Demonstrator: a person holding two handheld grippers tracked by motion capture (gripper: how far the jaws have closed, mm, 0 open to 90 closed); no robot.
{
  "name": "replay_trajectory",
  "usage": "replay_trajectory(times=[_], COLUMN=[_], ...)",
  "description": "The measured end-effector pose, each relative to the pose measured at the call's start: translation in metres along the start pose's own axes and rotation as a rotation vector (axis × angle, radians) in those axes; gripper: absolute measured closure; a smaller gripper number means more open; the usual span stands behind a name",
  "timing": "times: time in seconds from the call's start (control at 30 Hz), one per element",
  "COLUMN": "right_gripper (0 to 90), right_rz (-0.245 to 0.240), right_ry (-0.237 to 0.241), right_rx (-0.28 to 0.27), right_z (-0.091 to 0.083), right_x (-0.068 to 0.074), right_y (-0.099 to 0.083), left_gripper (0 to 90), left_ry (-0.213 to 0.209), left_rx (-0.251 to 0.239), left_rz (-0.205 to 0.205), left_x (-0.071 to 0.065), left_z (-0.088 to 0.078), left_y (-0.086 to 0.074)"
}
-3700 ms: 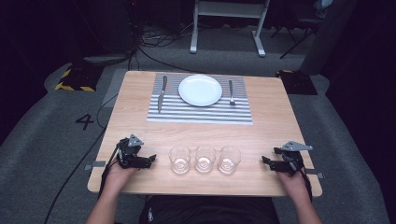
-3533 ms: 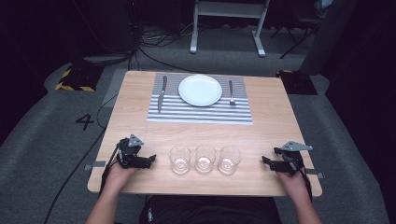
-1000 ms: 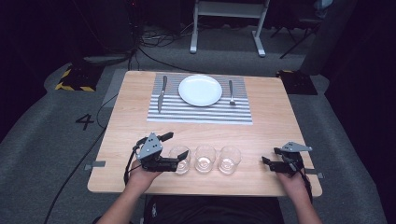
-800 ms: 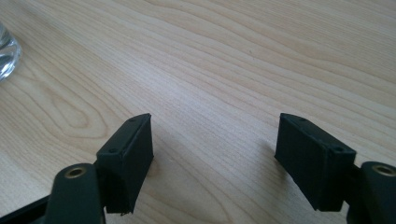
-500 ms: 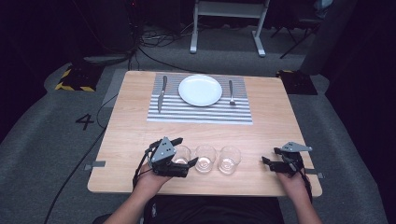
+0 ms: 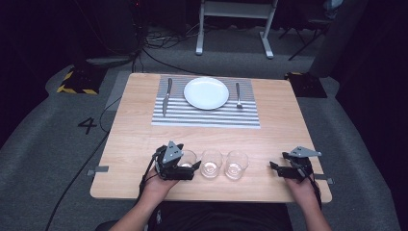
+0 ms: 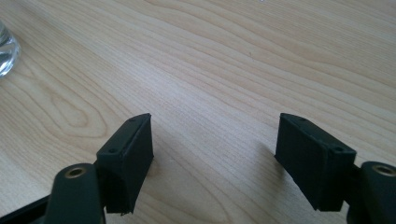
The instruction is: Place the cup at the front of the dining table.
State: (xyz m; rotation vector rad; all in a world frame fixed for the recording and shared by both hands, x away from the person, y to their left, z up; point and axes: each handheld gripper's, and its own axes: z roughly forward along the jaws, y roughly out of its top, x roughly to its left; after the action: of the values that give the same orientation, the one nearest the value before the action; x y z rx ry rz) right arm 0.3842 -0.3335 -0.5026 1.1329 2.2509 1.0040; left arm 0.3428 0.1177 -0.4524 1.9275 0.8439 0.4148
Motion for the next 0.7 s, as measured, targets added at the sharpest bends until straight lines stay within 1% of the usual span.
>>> replay_trajectory(times=[0.03,0.1,0.17,0.2,0.23,0.27,0.3,0.33,0.37,0.4,0.5,0.53,0.57,0.6,0.63,0.7], right_gripper=[27.8,27.8,27.8,27.8,27.8,27.8,27.8,27.8,27.8,27.8,27.8,27.8,27.8,27.8,27.8,27.8], right_rz=[0.000,0.000,0.000,0.000,-0.003,-0.003,-0.003,-0.004,-0.002,-0.002,-0.002,-0.002,0.000,0.000,-0.001,0.001], right_ry=[0.000,0.000,0.000,-0.001,0.001,0.001,0.000,0.000,0.001,0.002,0.002,0.002,0.002,0.002,0.002,0.004], right_rx=[0.000,0.000,0.000,0.000,0.002,0.002,0.002,0.003,0.003,0.003,0.003,0.003,0.005,0.005,0.004,0.005], right_z=[0.0000,0.0000,-0.0001,-0.0001,-0.0002,-0.0002,-0.0002,-0.0003,-0.0003,-0.0003,-0.0004,-0.0004,-0.0006,-0.0006,-0.0006,-0.0005], right_x=[0.0000,0.0000,0.0001,0.0001,-0.0001,-0.0001,-0.0001,0.0000,0.0001,0.0000,0.0000,0.0000,0.0004,0.0004,0.0004,0.0003], right_y=[0.0000,0.0000,0.0000,0.0000,0.0000,0.0000,0.0000,0.0000,0.0000,-0.0001,-0.0001,-0.0001,-0.0001,-0.0001,-0.0001,-0.0001], left_gripper=[12.2,12.2,12.3,12.3,12.3,12.8,13.5,14.0,14.7,15.3,16.9,17.2,17.4,17.5,17.5,17.8], left_ry=[0.007,0.011,-0.001,0.005,-0.003,-0.003,0.003,0.002,-0.003,-0.002,0.003,0.003,0.005,0.005,-0.008,-0.013], left_rx=[0.031,0.039,0.082,0.096,0.113,0.113,0.126,0.144,0.146,0.158,0.181,0.181,0.183,0.183,0.191,0.197], left_rz=[0.009,0.016,0.001,0.012,-0.010,-0.010,-0.011,0.000,-0.005,0.005,0.011,0.011,0.019,0.019,0.007,0.003], left_x=[0.0009,0.0017,0.0020,0.0033,0.0033,0.0033,0.0039,0.0048,0.0045,0.0048,0.0040,0.0040,0.0043,0.0043,0.0041,0.0045], left_z=[0.0012,0.0023,0.0042,0.0050,0.0060,0.0060,0.0068,0.0061,0.0066,0.0065,0.0081,0.0081,0.0083,0.0083,0.0081,0.0078], left_y=[-0.0010,-0.0016,-0.0038,-0.0044,-0.0061,-0.0061,-0.0077,-0.0079,-0.0087,-0.0088,-0.0092,-0.0092,-0.0095,-0.0095,-0.0096,-0.0090])
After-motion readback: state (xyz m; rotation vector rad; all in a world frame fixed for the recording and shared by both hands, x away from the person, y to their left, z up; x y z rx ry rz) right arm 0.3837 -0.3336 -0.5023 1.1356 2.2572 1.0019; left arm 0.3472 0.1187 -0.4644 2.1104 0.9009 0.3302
